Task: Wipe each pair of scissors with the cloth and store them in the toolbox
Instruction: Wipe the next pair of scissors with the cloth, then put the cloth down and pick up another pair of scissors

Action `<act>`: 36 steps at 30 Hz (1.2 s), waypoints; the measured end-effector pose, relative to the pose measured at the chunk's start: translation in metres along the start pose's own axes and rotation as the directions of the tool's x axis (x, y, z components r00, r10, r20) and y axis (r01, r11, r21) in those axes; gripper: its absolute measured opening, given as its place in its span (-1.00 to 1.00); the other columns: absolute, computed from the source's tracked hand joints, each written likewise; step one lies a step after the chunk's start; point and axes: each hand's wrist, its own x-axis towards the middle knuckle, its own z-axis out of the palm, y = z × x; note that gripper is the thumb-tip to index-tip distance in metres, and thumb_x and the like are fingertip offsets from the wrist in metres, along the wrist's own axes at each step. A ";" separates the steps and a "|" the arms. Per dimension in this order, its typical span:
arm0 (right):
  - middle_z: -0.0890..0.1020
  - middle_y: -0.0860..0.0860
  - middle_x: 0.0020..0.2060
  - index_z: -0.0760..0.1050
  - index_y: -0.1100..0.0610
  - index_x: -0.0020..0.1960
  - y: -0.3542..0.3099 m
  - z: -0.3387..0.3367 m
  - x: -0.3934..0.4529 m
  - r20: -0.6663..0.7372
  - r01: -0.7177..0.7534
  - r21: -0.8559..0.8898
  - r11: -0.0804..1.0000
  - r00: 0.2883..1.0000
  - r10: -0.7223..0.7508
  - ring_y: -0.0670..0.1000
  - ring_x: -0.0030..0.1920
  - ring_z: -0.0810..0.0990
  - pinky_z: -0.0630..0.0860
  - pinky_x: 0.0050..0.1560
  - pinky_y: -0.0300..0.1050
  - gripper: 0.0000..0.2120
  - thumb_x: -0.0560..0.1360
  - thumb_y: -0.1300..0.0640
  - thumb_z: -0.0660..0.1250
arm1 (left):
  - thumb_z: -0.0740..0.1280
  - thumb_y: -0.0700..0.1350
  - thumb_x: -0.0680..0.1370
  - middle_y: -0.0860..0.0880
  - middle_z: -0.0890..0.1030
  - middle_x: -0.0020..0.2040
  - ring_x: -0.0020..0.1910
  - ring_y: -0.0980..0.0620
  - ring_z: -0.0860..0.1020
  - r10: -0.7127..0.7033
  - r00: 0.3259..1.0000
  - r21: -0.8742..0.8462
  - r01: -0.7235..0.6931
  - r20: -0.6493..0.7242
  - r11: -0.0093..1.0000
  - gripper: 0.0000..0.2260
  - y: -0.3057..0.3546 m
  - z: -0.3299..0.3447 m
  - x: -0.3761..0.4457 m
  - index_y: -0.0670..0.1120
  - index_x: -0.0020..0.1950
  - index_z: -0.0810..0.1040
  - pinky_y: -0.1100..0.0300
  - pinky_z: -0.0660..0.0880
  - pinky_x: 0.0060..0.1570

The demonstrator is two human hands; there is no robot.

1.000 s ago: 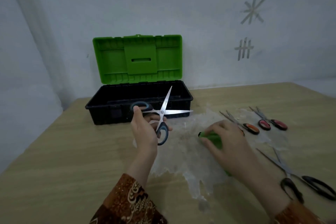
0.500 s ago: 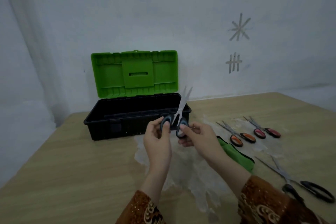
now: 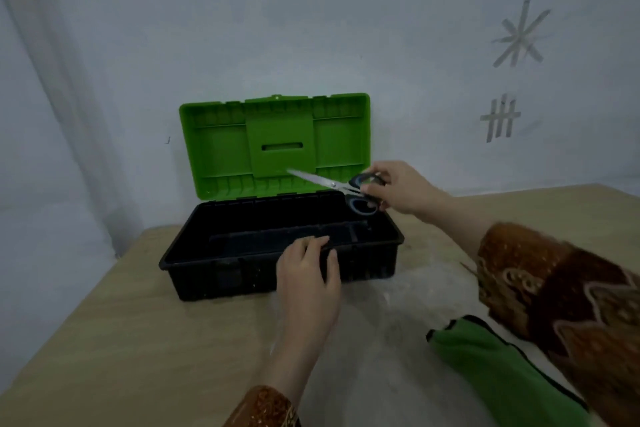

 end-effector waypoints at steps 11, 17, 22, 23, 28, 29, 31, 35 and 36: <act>0.45 -0.22 -0.01 0.50 0.02 0.24 0.020 0.044 0.131 0.796 0.328 -0.487 0.809 0.548 0.257 -0.15 -0.06 0.47 0.46 -0.13 -0.19 -0.73 0.62 0.23 0.16 | 0.36 -0.27 0.49 -0.02 0.61 0.05 0.08 0.00 0.55 0.315 0.945 0.233 -0.328 0.094 0.915 -0.66 -0.054 0.009 0.011 -0.04 0.24 0.59 -0.03 0.37 0.27; 0.43 0.01 0.00 0.45 0.11 0.23 0.044 0.095 0.147 0.718 0.356 -0.591 0.724 0.641 0.271 -0.07 -0.22 0.50 0.52 -0.27 -0.24 -0.76 0.56 0.20 0.30 | 0.39 -0.31 0.45 -0.02 0.59 0.02 0.03 -0.01 0.52 0.332 0.937 0.215 -0.349 0.112 0.912 -0.61 -0.057 0.007 0.013 -0.04 0.25 0.59 0.02 0.40 0.19; 0.55 0.06 0.08 0.51 0.08 0.20 0.059 0.108 0.140 0.729 0.452 -0.565 0.691 0.665 0.162 0.03 -0.02 0.55 0.53 0.08 -0.05 -0.78 0.55 0.20 0.30 | 0.38 -0.32 0.44 -0.02 0.58 0.01 0.03 -0.02 0.53 0.298 0.950 0.201 -0.311 0.096 0.929 -0.60 -0.054 0.009 0.012 -0.04 0.24 0.59 0.02 0.34 0.24; 0.57 0.05 0.06 0.54 0.06 0.18 0.060 0.110 0.139 0.727 0.470 -0.564 0.678 0.672 0.139 0.04 0.03 0.55 0.50 0.13 -0.05 -0.78 0.55 0.21 0.30 | 0.37 -0.32 0.44 -0.02 0.58 0.01 0.03 -0.02 0.53 0.294 0.951 0.201 -0.307 0.094 0.930 -0.61 -0.054 0.009 0.011 -0.04 0.24 0.59 0.02 0.34 0.24; 0.61 0.04 -0.13 0.62 0.08 0.06 0.068 0.118 0.136 0.691 0.519 -0.550 0.654 0.723 0.006 0.05 -0.03 0.58 0.50 0.06 -0.11 -0.77 0.50 0.30 0.29 | 0.35 -0.32 0.45 -0.02 0.58 0.01 0.04 -0.02 0.53 0.283 0.955 0.186 -0.296 0.093 0.937 -0.61 -0.055 0.009 0.011 -0.04 0.24 0.59 0.00 0.34 0.25; 0.59 0.03 -0.15 0.62 0.08 0.05 0.068 0.117 0.135 0.688 0.531 -0.547 0.646 0.726 -0.015 0.04 -0.05 0.56 0.48 0.03 -0.14 -0.76 0.50 0.31 0.28 | 0.35 -0.32 0.45 -0.02 0.58 0.01 0.04 -0.02 0.53 0.283 0.954 0.185 -0.296 0.095 0.937 -0.61 -0.055 0.009 0.011 -0.04 0.24 0.59 0.00 0.34 0.25; 0.58 0.02 -0.14 0.62 0.09 0.06 0.068 0.113 0.134 0.689 0.547 -0.536 0.643 0.724 -0.042 -0.01 -0.10 0.52 0.45 0.00 -0.18 -0.76 0.49 0.31 0.29 | 0.34 -0.32 0.46 -0.02 0.57 0.01 0.04 -0.02 0.53 0.275 0.956 0.179 -0.289 0.097 0.940 -0.61 -0.054 0.009 0.011 -0.04 0.24 0.59 0.00 0.33 0.27; 0.64 0.07 -0.02 0.59 0.13 0.08 0.071 0.107 0.132 0.671 0.550 -0.532 0.644 0.738 -0.076 0.02 0.00 0.58 0.49 0.06 -0.09 -0.81 0.48 0.28 0.34 | 0.32 -0.31 0.46 -0.03 0.57 0.01 0.03 -0.02 0.53 0.263 0.960 0.166 -0.277 0.100 0.946 -0.62 -0.052 0.008 0.010 -0.05 0.24 0.59 0.00 0.31 0.28; 0.64 0.08 -0.03 0.59 0.15 0.06 0.072 0.108 0.130 0.655 0.542 -0.538 0.645 0.751 -0.084 0.04 0.01 0.59 0.50 0.05 -0.08 -0.82 0.48 0.27 0.36 | 0.32 -0.31 0.46 -0.03 0.57 0.01 0.04 -0.02 0.53 0.263 0.959 0.166 -0.277 0.104 0.946 -0.62 -0.052 0.008 0.010 -0.05 0.24 0.59 -0.01 0.31 0.29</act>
